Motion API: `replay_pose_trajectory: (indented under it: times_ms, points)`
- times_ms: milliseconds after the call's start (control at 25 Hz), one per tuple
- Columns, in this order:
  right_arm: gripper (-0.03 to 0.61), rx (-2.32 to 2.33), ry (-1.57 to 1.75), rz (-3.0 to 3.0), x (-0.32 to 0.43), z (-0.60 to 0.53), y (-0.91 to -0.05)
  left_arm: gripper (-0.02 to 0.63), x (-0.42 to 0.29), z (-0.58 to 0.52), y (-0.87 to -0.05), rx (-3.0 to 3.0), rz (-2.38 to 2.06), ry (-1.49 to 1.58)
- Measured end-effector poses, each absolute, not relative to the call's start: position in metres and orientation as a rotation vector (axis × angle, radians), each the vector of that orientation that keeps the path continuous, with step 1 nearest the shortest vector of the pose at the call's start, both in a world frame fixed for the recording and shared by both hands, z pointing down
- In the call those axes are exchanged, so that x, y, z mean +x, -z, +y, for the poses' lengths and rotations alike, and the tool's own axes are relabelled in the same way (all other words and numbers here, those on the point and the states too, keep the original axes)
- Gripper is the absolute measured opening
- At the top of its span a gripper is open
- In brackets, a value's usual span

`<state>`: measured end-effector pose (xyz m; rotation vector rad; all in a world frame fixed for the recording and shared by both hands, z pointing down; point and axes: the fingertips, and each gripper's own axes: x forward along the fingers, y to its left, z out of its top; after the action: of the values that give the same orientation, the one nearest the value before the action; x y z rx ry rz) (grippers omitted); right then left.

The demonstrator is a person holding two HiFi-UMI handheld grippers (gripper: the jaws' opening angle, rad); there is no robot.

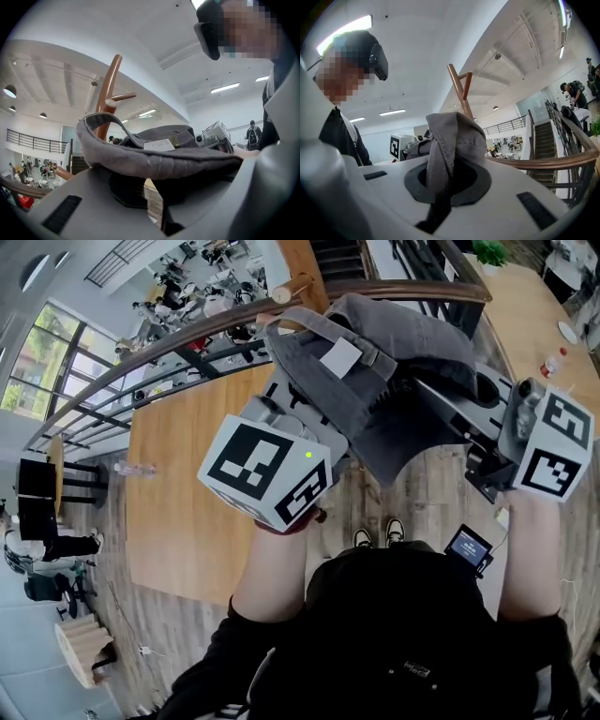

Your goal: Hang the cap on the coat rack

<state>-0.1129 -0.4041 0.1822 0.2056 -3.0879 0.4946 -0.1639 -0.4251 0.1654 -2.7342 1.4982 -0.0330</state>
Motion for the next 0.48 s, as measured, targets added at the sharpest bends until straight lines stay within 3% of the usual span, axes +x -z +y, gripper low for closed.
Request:
replay_pose_trajectory:
  times_ms: [480]
  points:
    - [0.020, 0.181, -0.483, -3.174, -0.113, -0.397, -0.148, -0.002, -0.165, -0.417, -0.129, -2.742, 1.424, -0.024]
